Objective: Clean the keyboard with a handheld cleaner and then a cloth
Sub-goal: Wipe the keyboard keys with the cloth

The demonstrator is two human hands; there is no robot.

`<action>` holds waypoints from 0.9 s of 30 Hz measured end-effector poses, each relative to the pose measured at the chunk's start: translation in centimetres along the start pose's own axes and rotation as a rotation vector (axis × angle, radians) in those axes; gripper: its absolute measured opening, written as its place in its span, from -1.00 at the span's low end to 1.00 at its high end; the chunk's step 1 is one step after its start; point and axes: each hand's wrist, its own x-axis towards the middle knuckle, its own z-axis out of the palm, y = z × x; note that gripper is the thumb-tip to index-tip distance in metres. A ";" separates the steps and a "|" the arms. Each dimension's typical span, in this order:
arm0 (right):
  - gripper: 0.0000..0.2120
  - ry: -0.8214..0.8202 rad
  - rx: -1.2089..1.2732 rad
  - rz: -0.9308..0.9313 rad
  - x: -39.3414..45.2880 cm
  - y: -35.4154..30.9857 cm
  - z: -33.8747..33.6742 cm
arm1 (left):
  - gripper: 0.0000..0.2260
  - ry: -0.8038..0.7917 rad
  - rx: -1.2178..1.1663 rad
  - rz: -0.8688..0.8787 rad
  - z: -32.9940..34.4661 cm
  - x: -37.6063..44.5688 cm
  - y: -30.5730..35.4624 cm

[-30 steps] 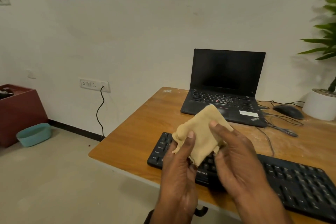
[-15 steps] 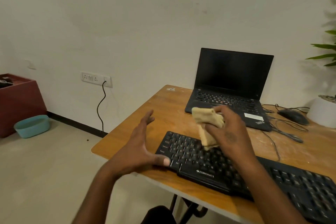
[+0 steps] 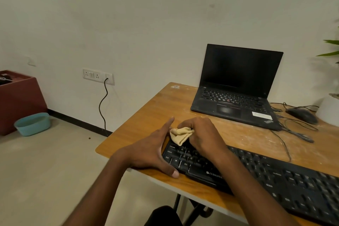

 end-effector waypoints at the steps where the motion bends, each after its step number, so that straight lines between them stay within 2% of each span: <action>1: -0.59 -0.014 -0.010 0.016 -0.3 0.2 -0.5 | 0.33 0.002 0.000 0.003 0.0 0.0 -0.1; 4: -0.67 -0.032 -0.043 0.096 -1.6 1.5 -2.2 | 0.32 0.004 -0.001 0.013 0.0 0.1 -0.4; 10: -0.62 0.110 -0.068 0.217 -3.1 2.8 -2.4 | 0.31 -0.052 -0.171 0.021 -0.4 0.2 -1.1; 14: -0.63 0.113 -0.055 0.144 -1.9 1.1 -1.2 | 0.29 -0.053 -0.177 0.009 -0.5 0.3 -1.1; 21: -0.68 0.007 0.022 -0.012 -0.4 -1.6 0.5 | 0.30 -0.011 -0.133 -0.002 -0.4 0.2 -0.8; 27: -0.65 -0.025 -0.044 0.067 -4.1 1.6 -2.8 | 0.25 -0.024 -0.170 0.027 -0.6 0.3 -1.1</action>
